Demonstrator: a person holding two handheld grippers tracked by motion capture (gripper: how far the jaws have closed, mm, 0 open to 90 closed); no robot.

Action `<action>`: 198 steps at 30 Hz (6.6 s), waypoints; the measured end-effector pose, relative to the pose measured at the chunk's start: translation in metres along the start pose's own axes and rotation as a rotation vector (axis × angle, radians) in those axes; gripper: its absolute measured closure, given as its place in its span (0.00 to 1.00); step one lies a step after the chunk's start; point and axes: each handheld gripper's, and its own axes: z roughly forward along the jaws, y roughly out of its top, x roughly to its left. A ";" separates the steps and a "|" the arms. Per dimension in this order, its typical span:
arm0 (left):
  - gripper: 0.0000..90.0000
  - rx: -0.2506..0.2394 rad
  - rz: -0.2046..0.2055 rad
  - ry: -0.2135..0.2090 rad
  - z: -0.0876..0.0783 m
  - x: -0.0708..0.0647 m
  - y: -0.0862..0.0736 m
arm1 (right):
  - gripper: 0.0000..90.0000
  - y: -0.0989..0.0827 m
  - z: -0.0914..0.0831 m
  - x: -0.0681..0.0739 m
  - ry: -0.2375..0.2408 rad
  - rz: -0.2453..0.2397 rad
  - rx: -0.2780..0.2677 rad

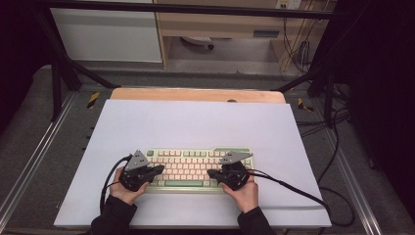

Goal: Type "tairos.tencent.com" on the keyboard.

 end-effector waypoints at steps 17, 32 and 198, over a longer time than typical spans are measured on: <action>1.00 0.008 0.016 -0.004 0.013 -0.011 0.013 | 1.00 0.001 -0.003 -0.001 -0.005 -0.002 -0.011; 1.00 0.022 0.029 -0.006 0.032 -0.015 0.028 | 1.00 0.001 -0.004 -0.001 -0.005 -0.006 -0.013; 1.00 0.009 -0.041 0.017 -0.007 0.012 -0.009 | 1.00 0.026 0.044 0.029 0.085 -0.025 0.024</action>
